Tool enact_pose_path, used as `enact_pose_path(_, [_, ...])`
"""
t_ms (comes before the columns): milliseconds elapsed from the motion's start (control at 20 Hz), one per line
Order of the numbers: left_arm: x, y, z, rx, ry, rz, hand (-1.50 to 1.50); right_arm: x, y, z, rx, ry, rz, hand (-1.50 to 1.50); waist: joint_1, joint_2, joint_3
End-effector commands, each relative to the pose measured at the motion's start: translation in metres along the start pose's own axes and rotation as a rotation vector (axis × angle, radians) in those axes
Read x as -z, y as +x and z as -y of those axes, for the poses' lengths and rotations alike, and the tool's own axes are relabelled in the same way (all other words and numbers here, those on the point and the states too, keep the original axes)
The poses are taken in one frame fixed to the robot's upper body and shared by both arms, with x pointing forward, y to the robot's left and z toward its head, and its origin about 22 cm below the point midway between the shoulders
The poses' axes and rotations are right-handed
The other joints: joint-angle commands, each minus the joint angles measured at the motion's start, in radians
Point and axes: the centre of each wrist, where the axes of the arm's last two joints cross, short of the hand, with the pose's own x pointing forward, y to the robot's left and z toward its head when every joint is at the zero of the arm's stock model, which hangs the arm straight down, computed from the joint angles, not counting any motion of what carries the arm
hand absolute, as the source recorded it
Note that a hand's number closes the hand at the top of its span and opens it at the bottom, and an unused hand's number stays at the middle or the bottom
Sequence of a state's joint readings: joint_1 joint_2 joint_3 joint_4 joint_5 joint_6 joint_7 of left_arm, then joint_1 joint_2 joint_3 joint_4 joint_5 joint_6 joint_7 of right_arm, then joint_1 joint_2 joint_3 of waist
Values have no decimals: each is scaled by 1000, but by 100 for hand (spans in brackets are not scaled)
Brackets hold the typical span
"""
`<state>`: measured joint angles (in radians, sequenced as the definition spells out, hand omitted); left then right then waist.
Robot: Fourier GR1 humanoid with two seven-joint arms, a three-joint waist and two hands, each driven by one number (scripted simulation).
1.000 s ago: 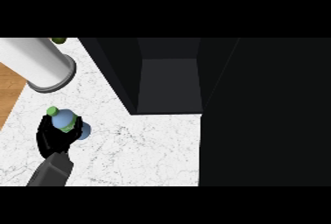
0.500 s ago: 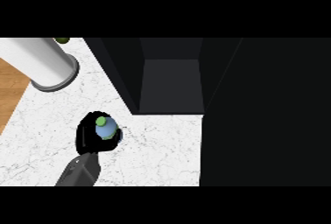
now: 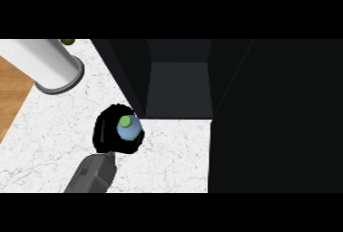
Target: Pick up the bottled water, place it into the cabinet and close the cabinet
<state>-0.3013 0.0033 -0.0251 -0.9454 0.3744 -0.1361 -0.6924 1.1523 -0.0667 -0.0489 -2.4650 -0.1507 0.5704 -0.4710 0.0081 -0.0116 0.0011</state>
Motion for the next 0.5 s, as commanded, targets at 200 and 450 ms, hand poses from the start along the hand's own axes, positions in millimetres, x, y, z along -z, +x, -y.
enact_pose_path(200, [13,45,100,-32,-114,4,150,11,21,0,-7,17,55,-150,-5,3,0])
enact_pose_path(450, [26,84,155,0,-101,-18,150,11,20,5,13,37,62,-150,-17,5,0])
